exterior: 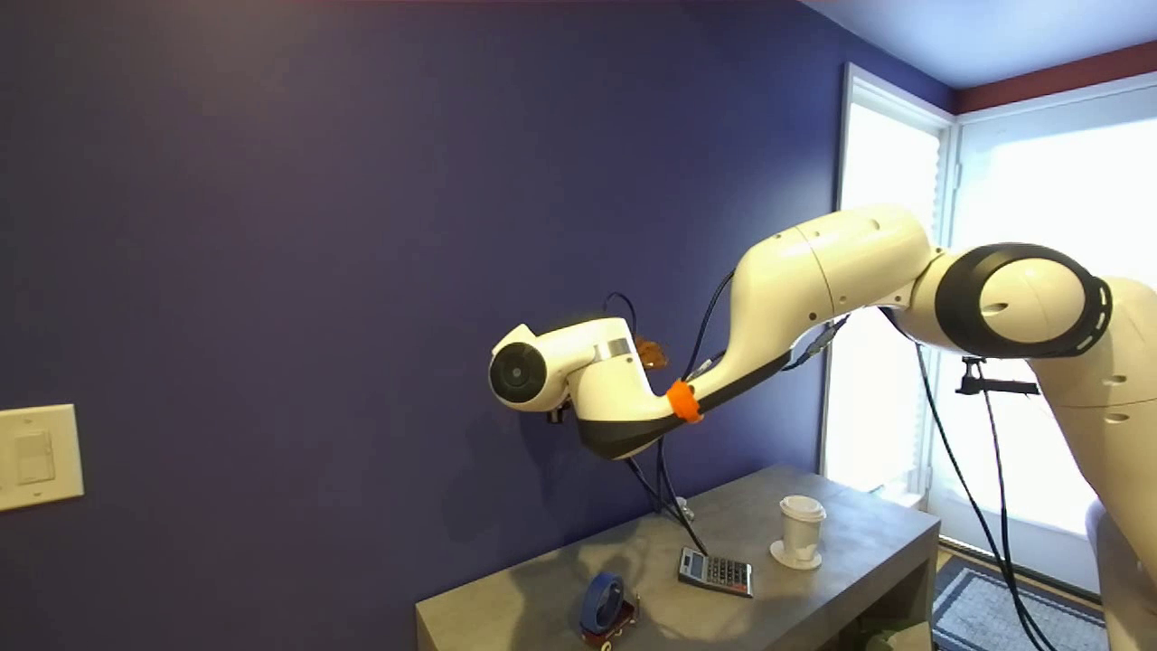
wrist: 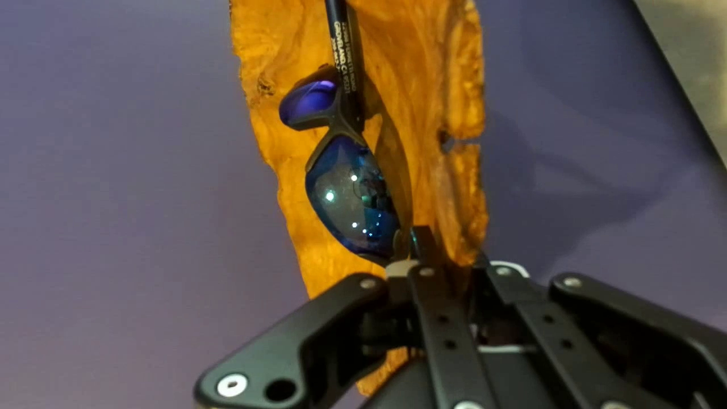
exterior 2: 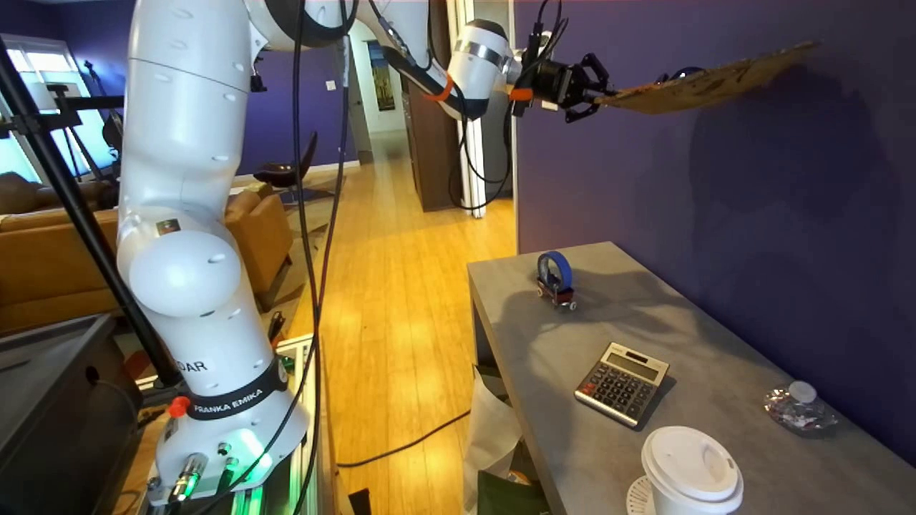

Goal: Move the key bowl from the right to the left

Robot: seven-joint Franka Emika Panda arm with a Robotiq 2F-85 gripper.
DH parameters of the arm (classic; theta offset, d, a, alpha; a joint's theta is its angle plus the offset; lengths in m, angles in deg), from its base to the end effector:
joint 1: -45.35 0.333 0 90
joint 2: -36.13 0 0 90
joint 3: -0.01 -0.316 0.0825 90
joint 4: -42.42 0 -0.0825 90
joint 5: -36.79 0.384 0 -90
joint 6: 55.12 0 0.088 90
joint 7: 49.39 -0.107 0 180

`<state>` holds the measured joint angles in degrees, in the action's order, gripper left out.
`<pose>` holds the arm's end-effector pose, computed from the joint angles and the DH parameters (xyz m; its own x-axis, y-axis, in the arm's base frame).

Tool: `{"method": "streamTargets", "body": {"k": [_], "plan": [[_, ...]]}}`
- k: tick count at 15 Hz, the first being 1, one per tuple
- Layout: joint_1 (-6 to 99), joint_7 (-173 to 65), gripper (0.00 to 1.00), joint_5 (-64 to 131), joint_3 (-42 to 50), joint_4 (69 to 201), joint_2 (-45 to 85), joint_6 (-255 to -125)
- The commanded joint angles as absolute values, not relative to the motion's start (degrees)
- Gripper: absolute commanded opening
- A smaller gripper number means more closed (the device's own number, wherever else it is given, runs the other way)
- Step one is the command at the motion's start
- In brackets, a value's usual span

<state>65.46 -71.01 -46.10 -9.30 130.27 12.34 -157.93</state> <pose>0.6482 0.2476 0.4713 0.7910 0.6102 0.0444 0.1225 -0.2290 0.9657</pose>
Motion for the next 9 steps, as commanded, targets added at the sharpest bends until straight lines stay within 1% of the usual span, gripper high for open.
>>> {"method": "streamTargets", "body": {"k": [1, 6, 9], "plan": [[66.4, -65.9, 0.03, -45.0, -11.5, 124.3, 9.4, -158.1], [68.7, -62.5, 0.03, -40.0, -12.7, 117.2, 5.2, -154.9], [71.4, -60.9, 0.03, -37.1, -11.8, 112.3, 2.1, -148.1]]}}
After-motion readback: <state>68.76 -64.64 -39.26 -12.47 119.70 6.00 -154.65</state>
